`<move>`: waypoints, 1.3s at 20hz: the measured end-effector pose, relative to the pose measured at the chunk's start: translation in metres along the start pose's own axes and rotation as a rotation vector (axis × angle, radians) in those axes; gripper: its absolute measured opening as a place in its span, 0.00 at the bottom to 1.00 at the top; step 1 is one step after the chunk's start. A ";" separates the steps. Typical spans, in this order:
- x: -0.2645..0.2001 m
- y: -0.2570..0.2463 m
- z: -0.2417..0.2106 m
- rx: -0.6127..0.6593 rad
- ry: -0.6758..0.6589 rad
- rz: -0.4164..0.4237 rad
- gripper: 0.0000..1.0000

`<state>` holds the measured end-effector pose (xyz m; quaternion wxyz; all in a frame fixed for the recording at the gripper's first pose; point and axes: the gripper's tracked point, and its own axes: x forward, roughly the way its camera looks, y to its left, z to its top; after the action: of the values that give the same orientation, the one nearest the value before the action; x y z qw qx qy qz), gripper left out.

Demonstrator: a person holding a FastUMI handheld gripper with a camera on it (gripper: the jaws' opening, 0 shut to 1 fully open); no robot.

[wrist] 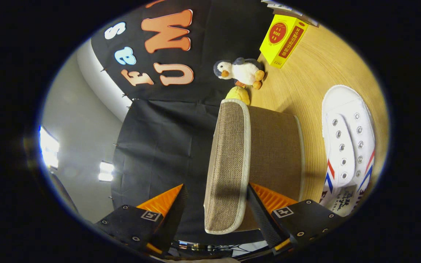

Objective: Open the storage box then place both shoes into the box .Put the left shoe in first, then the right shoe, with the right side of both shoes facing outward in a uniform manner.

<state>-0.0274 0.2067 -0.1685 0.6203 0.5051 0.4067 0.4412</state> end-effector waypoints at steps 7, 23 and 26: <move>-0.005 0.014 0.007 -0.029 -0.065 0.003 0.55; 0.012 0.083 0.014 -0.219 -0.195 -0.109 0.00; 0.031 0.125 0.014 -0.274 -0.229 -0.085 0.00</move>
<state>-0.0224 0.2453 -0.0449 0.7437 0.4452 0.2903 0.4055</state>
